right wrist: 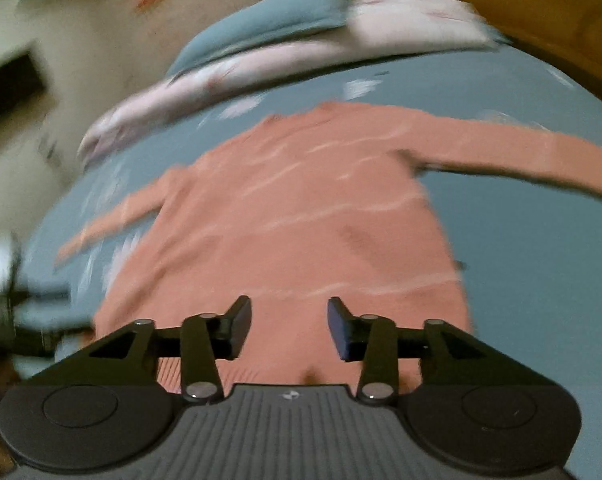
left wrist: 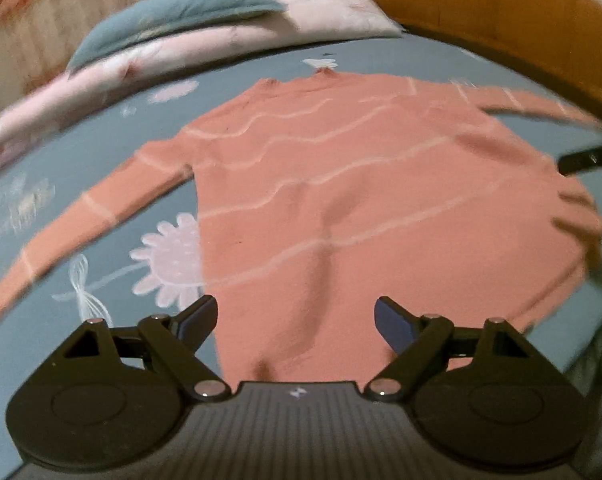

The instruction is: Fold clothes

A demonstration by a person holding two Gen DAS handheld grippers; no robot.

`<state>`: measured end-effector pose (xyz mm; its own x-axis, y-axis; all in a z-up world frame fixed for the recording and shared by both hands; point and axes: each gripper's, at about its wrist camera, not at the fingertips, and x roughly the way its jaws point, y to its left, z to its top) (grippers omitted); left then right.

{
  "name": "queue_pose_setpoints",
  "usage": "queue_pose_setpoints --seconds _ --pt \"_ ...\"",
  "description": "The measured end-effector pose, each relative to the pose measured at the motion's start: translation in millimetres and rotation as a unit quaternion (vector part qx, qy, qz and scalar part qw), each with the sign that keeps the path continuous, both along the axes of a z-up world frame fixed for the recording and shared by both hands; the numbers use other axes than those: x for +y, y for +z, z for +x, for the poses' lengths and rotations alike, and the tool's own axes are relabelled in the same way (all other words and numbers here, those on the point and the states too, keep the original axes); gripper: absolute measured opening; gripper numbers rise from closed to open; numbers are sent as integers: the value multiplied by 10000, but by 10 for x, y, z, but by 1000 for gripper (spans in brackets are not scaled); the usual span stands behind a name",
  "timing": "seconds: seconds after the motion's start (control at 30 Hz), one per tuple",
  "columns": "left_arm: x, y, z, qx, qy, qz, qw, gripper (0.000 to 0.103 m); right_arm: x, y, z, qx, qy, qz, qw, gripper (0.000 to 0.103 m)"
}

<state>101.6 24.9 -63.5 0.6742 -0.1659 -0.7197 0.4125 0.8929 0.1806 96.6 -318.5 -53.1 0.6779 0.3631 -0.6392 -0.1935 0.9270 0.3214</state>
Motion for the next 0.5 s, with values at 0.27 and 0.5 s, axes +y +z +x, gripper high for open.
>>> queue_pose_setpoints --seconds 0.27,0.5 --pt "-197 -211 -597 -489 -1870 1591 9682 85 736 20 -34 133 1309 -590 9895 60" --pt "-166 -403 -759 -703 -2148 2448 9428 85 1233 -70 -50 319 1975 -829 9763 64"
